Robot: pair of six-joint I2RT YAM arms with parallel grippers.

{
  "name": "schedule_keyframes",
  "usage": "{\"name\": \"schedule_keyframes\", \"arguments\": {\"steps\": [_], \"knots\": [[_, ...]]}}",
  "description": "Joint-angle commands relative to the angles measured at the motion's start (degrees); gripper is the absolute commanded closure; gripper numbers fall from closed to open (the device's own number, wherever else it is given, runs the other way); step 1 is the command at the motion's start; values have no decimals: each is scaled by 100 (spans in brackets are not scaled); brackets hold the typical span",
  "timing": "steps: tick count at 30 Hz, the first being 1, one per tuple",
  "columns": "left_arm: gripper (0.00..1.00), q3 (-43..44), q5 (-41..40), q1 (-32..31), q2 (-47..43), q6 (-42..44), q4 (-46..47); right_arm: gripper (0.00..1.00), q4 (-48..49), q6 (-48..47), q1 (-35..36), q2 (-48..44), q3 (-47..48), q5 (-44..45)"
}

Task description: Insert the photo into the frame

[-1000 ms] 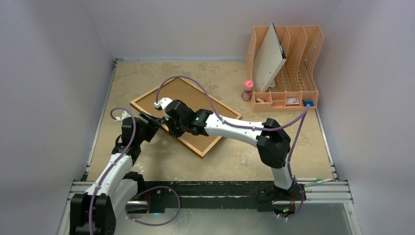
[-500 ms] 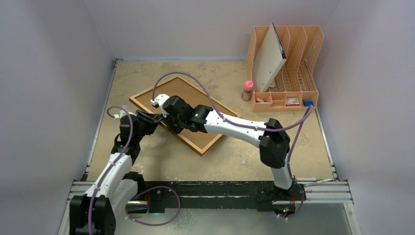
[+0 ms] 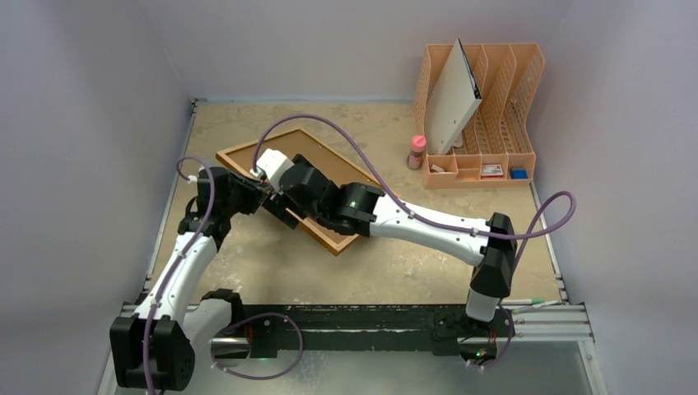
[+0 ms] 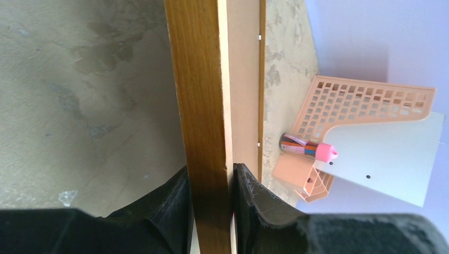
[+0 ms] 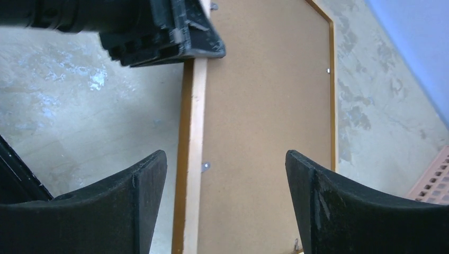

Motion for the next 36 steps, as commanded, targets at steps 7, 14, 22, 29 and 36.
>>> {"name": "schedule_keyframes", "arguments": {"steps": [7, 14, 22, 29, 36], "knots": [[93, 974, 728, 12, 163, -6, -3, 14, -279, -404, 674, -44, -207, 973], [93, 1188, 803, 12, 144, -51, -159, 15, -730, -321, 887, 385, 61, 1969], [93, 1238, 879, 12, 109, -81, -212, 22, -869, -290, 1010, 748, 45, 2529], [92, 1224, 892, 7, 21, -20, -191, 48, -637, -373, 1013, 917, 10, 3627], [87, 1377, 761, 13, -88, 140, -403, 91, -117, -728, 1040, 757, -237, 3914]]}}
